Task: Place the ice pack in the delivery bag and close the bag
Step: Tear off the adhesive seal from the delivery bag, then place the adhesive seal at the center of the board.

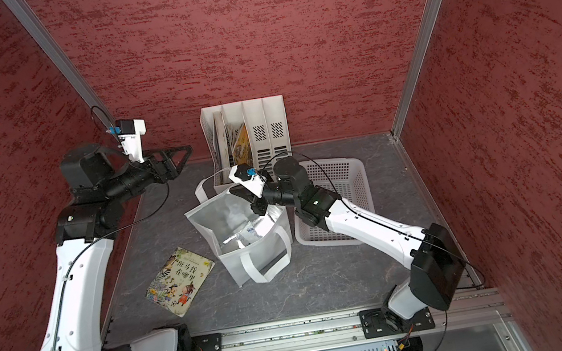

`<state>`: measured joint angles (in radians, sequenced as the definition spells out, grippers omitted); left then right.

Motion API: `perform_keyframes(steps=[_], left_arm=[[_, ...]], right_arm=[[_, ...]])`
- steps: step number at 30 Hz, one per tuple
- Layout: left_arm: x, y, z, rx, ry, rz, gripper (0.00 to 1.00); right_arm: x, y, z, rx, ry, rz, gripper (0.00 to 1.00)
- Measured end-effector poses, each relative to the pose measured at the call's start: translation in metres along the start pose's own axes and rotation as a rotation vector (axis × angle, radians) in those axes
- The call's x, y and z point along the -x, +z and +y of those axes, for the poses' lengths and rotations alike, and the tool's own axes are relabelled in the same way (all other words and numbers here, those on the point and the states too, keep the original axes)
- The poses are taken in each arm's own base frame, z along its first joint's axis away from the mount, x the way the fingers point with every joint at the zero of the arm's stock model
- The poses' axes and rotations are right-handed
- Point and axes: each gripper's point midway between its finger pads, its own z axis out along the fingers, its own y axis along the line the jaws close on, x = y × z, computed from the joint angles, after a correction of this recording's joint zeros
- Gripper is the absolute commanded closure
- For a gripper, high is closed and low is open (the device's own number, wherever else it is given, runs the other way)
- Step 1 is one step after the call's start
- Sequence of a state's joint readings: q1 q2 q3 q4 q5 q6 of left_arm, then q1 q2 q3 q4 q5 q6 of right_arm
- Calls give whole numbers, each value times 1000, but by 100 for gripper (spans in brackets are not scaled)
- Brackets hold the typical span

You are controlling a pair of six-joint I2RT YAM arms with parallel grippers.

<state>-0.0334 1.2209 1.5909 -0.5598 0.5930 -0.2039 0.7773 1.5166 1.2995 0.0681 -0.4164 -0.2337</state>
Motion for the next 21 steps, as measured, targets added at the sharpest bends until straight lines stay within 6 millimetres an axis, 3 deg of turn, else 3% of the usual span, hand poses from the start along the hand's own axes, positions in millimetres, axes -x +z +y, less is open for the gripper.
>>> perform_keyframes(steps=[2, 5, 7, 9, 12, 15, 18, 20, 21], left_arm=[[-1, -11, 9, 68, -6, -38, 14], [-5, -35, 38, 235, -28, -114, 10], [-4, -60, 55, 357, -39, -184, 9], [2, -85, 62, 445, -32, -264, 8], [17, -116, 56, 506, -8, -383, 8], [26, -132, 45, 507, 11, -459, 8], [26, -133, 42, 488, 4, -481, 8], [23, -127, 42, 455, -14, -475, 8], [19, -122, 41, 431, -27, -462, 9]], right_arm=[[2, 7, 9, 24, 9, 5, 100], [18, 19, 39, 100, -6, -7, 100], [45, 22, 68, 172, -38, -46, 100], [89, 15, 91, 225, -83, -128, 100], [179, -19, 105, 232, -180, -329, 100], [241, -75, 91, 106, -274, -484, 100], [277, -137, 68, -99, -344, -582, 100], [281, -173, 42, -261, -343, -593, 100], [273, -186, 22, -355, -322, -567, 100]])
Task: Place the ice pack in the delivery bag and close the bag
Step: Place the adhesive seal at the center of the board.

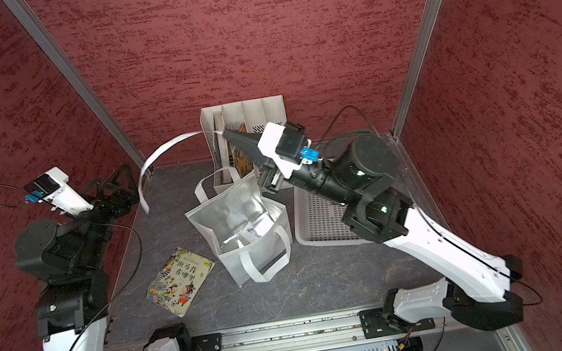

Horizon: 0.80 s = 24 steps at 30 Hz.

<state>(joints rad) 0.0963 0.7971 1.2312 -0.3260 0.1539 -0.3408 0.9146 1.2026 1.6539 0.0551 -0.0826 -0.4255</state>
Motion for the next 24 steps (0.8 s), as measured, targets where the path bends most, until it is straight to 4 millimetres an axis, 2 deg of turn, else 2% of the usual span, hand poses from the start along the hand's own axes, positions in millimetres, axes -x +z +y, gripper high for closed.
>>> perform_keyframes(steps=[1, 3, 7, 9, 11, 14, 16, 18, 21, 24], left_arm=[[-5, 3, -2, -21, -16, 14, 9], [-15, 10, -8, -70, -57, 49, 10], [-40, 26, -28, -178, -123, 135, 10], [-56, 35, -44, -238, -139, 190, 10], [-71, 42, -60, -294, -145, 242, 10], [-93, 50, -79, -356, -147, 312, 10], [-102, 53, -87, -385, -141, 340, 10], [-108, 54, -91, -401, -138, 359, 10], [-107, 52, -95, -418, -133, 357, 9], [-103, 46, -96, -434, -120, 337, 9]], right_arm=[[-9, -11, -19, -82, -2, 45, 100], [-41, -37, -56, -249, 26, 173, 100], [-132, -104, -108, -542, 133, 502, 100], [-186, -151, -132, -698, 201, 673, 100], [-239, -213, -153, -872, 295, 839, 100], [-290, -298, -165, -1102, 472, 988, 100], [-306, -340, -165, -1249, 575, 1031, 100], [-312, -371, -166, -1394, 649, 1037, 100], [-317, -406, -170, -1595, 707, 1027, 100], [-333, -442, -170, -1760, 745, 1048, 100]])
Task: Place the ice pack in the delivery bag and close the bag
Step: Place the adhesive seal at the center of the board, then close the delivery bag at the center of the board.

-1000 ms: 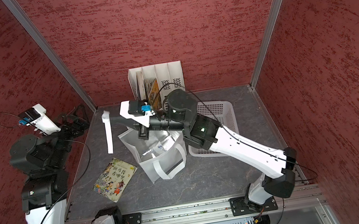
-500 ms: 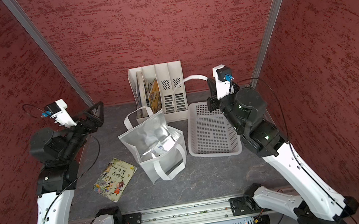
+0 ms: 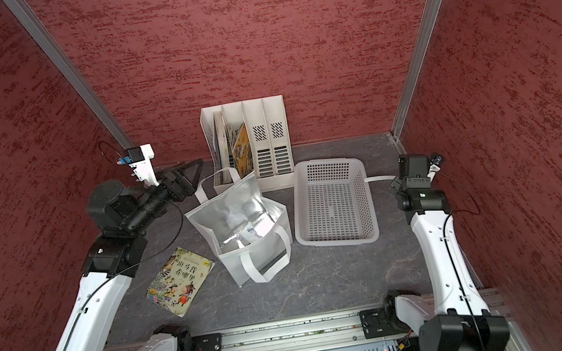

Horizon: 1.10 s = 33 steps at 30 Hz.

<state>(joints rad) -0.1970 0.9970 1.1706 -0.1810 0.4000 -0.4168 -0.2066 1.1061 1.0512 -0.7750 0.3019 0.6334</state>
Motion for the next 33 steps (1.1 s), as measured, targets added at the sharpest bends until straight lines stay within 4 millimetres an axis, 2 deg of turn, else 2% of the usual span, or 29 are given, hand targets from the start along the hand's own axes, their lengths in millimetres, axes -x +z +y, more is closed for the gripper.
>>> perform_keyframes(steps=[2, 5, 7, 10, 12, 13, 15, 17, 20, 22, 25, 27, 29, 31, 32, 33], left_arm=[[-2, -4, -1, -6, 9, -2, 9], [-7, -7, -1, -8, 12, 2, 9], [-11, -7, 0, -8, 12, 8, 9], [-14, -7, 2, -5, 10, 15, 9], [-14, -7, 2, -5, 9, 17, 9], [-15, -7, 2, -7, 9, 17, 9], [-15, -6, 2, -8, 9, 19, 10], [-17, -5, 1, -10, 7, 25, 10], [-19, 0, 0, -18, 10, 42, 10], [-22, 4, -2, -22, 14, 63, 10], [-24, 7, -9, -33, 35, 98, 10], [-25, 8, -15, -41, 63, 136, 11], [-24, 9, -23, -48, 108, 180, 12], [-27, 10, -25, -41, 162, 243, 13], [-31, 10, -23, -32, 185, 282, 13], [-37, 10, -20, -20, 209, 324, 13]], right_arm=[[-15, 21, -16, -78, 23, 48, 100], [-55, 52, -38, -183, 20, 163, 100], [-76, 65, -47, -223, 13, 225, 100], [-99, 71, -54, -236, 13, 292, 99], [-105, 69, -56, -225, 19, 307, 83], [-105, 66, -56, -216, 23, 304, 71], [-101, 59, -54, -193, 34, 286, 47], [-93, 50, -51, -165, 41, 253, 30], [-79, 33, -49, -126, 43, 198, 18], [-61, 16, -41, -75, 43, 141, 15], [-30, -15, -8, 125, 31, 47, 15], [-15, -42, 33, 376, 8, 2, 16], [-9, -75, 82, 664, -40, -25, 14], [-19, -116, 133, 941, -172, -26, 9], [-34, -139, 155, 1061, -268, -12, 4], [-57, -164, 177, 1193, -394, 15, 2]])
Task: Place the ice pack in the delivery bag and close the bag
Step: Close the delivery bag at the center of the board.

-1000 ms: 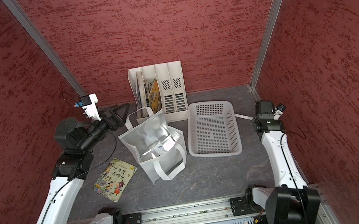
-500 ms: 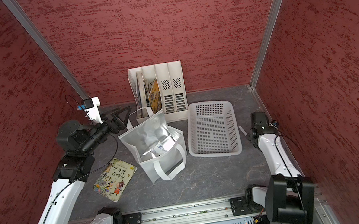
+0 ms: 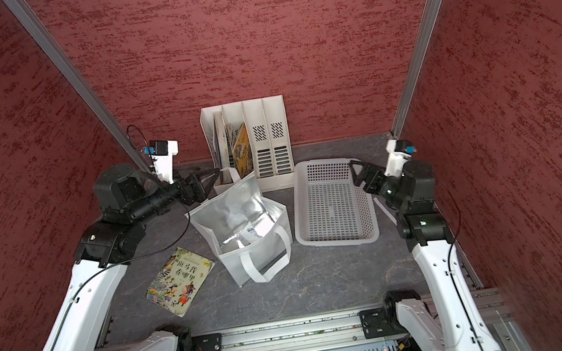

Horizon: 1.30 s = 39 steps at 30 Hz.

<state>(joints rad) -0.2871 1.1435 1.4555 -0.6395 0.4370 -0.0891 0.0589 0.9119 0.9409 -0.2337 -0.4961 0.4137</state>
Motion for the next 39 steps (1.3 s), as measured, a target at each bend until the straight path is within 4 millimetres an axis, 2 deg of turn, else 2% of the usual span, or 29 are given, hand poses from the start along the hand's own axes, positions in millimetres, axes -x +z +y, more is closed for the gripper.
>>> perform_keyframes(steps=[2, 3, 4, 6, 8, 10, 13, 16, 19, 22, 26, 29, 36, 37, 39], left_arm=[[-19, 4, 7, 27, 31, 103, 15], [-31, 5, 13, 40, 37, 159, 16], [-43, 6, 19, 53, 39, 214, 17], [-63, 4, 34, 79, 19, 303, 18], [-75, 0, 47, 97, -18, 355, 22], [-81, -3, 52, 96, -43, 377, 23], [-84, 0, 41, 51, -38, 417, 24], [-87, 16, 27, 7, 12, 467, 24], [-99, 29, 27, 27, 64, 531, 31], [-106, 36, 38, 94, 120, 580, 36], [-99, 43, 54, 179, 197, 593, 38], [-93, 47, 56, 199, 240, 586, 47], [-97, 61, 59, 177, 283, 613, 78], [-99, 63, 60, 173, 283, 623, 82], [-105, 66, 61, 164, 284, 643, 91]], right_arm=[[-34, 17, 62, 253, -198, 123, 1], [-52, 18, 83, 355, -276, 174, 2], [-70, 16, 99, 446, -348, 218, 2], [-91, 14, 112, 552, -446, 267, 2], [-105, 13, 113, 606, -509, 303, 2], [-118, 13, 111, 639, -549, 341, 1], [-137, 18, 104, 663, -585, 404, 2], [-155, 25, 97, 671, -605, 461, 2], [-161, 31, 93, 664, -618, 477, 4], [-163, 36, 91, 659, -628, 478, 7], [-165, 47, 91, 663, -639, 481, 9], [-167, 56, 95, 676, -644, 484, 11], [-169, 71, 111, 735, -661, 476, 31], [-169, 72, 112, 743, -663, 475, 36], [-170, 73, 114, 759, -664, 474, 54]])
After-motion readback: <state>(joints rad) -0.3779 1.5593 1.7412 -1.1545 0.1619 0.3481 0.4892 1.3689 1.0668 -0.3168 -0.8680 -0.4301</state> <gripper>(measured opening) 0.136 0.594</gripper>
